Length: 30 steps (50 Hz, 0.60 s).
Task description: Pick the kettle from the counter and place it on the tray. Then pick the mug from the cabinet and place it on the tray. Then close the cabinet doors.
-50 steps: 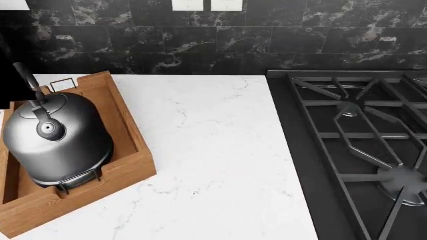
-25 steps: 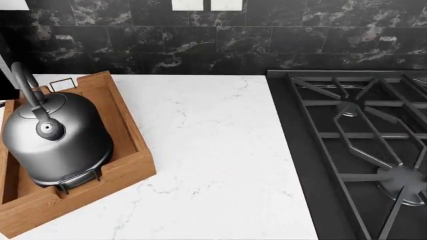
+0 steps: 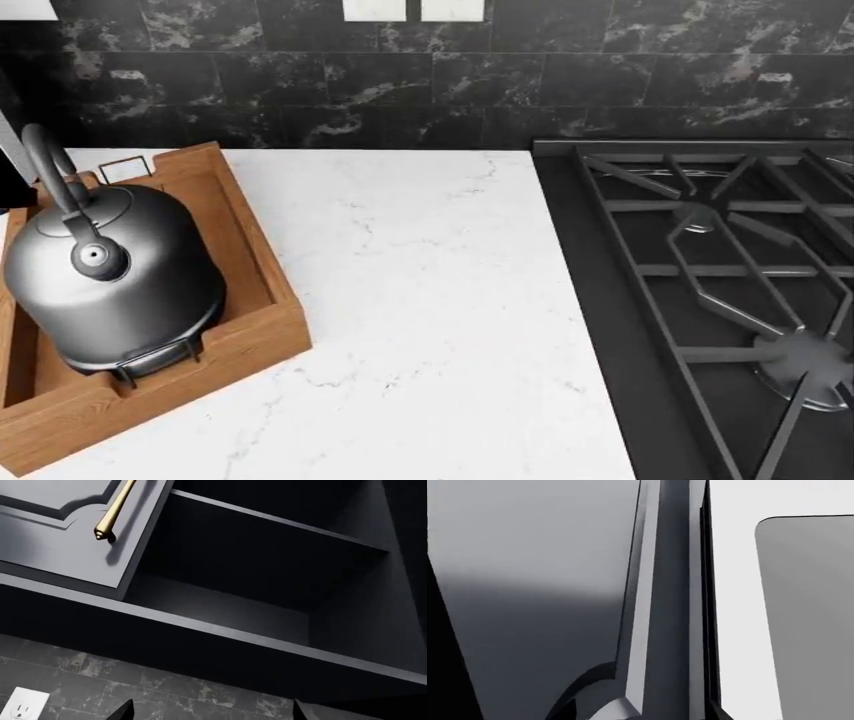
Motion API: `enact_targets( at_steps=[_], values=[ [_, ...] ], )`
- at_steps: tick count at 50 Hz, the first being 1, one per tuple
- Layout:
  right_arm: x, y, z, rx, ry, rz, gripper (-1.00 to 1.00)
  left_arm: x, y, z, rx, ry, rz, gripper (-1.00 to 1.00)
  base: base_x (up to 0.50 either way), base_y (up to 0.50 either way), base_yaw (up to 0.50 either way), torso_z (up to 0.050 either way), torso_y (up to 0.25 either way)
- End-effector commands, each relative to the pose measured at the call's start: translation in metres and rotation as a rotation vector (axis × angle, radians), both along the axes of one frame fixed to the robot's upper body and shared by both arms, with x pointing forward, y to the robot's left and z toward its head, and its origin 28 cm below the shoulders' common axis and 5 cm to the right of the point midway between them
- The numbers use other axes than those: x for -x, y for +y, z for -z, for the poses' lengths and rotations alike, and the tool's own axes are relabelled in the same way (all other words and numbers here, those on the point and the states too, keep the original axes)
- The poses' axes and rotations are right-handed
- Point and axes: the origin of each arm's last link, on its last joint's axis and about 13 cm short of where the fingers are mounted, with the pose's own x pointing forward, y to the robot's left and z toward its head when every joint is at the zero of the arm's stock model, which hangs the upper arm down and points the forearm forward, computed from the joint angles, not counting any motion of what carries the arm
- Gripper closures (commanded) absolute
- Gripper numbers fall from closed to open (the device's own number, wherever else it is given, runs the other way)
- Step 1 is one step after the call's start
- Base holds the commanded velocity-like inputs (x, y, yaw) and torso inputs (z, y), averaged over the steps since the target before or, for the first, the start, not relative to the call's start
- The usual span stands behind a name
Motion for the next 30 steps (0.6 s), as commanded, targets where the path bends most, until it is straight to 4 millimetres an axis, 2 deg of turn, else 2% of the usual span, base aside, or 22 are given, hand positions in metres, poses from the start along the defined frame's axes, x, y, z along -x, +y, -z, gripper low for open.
enact_targets(
  at_steps=[1,12,30],
  values=[
    [-0.027,0.024,-0.002,0.026,0.084,-0.173,-1.00,0.000,0.001,0.002,0.005,0.009,0.004,-1.00,0.01,0.00,0.01,0.000,0.000],
    [-0.044,0.036,0.006,0.013,0.160,-0.249,-1.00,-0.003,0.003,0.004,0.010,0.017,-0.001,-1.00,0.00,0.00,0.01,0.003,0.000],
    [-0.077,0.057,0.031,0.176,0.237,-0.122,-1.00,-0.004,0.005,0.005,0.020,0.022,-0.009,-1.00,0.00,0.00,0.00,0.001,0.000]
  ],
)
